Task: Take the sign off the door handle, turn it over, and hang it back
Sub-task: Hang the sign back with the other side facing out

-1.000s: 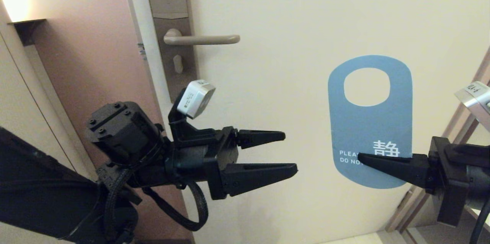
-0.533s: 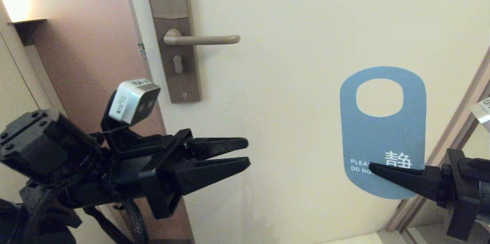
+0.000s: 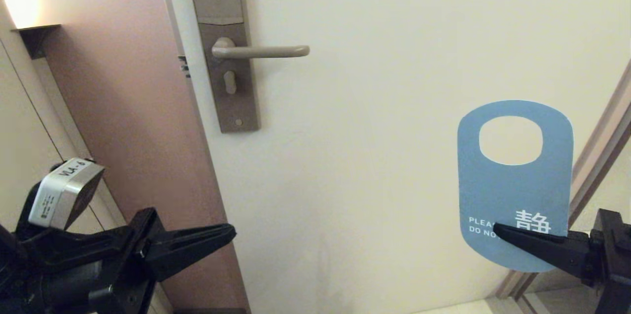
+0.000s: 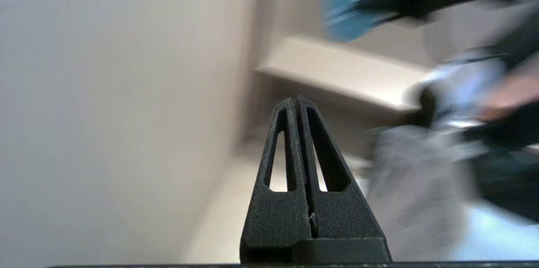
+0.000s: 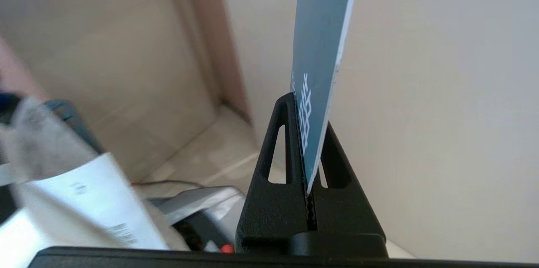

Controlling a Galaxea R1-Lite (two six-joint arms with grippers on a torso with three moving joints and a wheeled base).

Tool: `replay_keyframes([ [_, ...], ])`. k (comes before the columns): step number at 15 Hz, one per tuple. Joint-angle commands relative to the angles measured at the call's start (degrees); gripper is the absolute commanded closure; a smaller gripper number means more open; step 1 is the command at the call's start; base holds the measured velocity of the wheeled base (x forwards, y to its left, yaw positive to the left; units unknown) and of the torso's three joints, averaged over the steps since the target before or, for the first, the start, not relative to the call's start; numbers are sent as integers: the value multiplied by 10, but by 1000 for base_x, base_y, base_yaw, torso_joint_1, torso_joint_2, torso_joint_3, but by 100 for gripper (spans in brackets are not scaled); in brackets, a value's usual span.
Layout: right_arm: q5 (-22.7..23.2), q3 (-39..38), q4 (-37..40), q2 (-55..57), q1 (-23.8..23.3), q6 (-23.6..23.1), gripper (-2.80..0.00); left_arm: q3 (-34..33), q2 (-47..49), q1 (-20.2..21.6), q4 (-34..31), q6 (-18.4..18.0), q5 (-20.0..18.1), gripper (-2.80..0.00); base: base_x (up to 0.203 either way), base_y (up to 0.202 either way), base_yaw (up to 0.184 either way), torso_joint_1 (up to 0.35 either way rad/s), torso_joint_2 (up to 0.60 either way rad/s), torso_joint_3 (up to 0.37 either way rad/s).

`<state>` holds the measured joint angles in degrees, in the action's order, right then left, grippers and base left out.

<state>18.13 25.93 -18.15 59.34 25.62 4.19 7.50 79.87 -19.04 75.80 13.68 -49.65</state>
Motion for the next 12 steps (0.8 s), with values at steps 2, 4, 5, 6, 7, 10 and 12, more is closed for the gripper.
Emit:
replay_keyframes([
  [2,-31,-18,-2,-16,-1,1,0,-11,-68,30,-96,-76,99,0,0,0,0,0,0,0],
  [4,-39,-36,-4,-29,-1,1,0,-12,-118,38,-186,-130,182,0,0,0,0,0,0,0],
  [5,-45,-45,-9,-35,-1,1,0,-12,-139,53,-222,-154,217,0,0,0,0,0,0,0],
  [6,-49,-52,-14,-40,-1,2,0,-15,-158,74,-241,-168,244,0,0,0,0,0,0,0],
  [7,-49,-55,-17,-42,-1,3,0,-18,-173,96,-250,-174,268,0,0,0,0,0,0,0],
  [10,-50,-54,-18,-48,-1,11,0,-36,-215,161,-255,-175,343,0,0,0,0,0,0,0],
  [12,-51,-55,-18,-52,-1,12,0,-57,-252,177,-260,-176,364,0,0,0,0,0,0,0],
])
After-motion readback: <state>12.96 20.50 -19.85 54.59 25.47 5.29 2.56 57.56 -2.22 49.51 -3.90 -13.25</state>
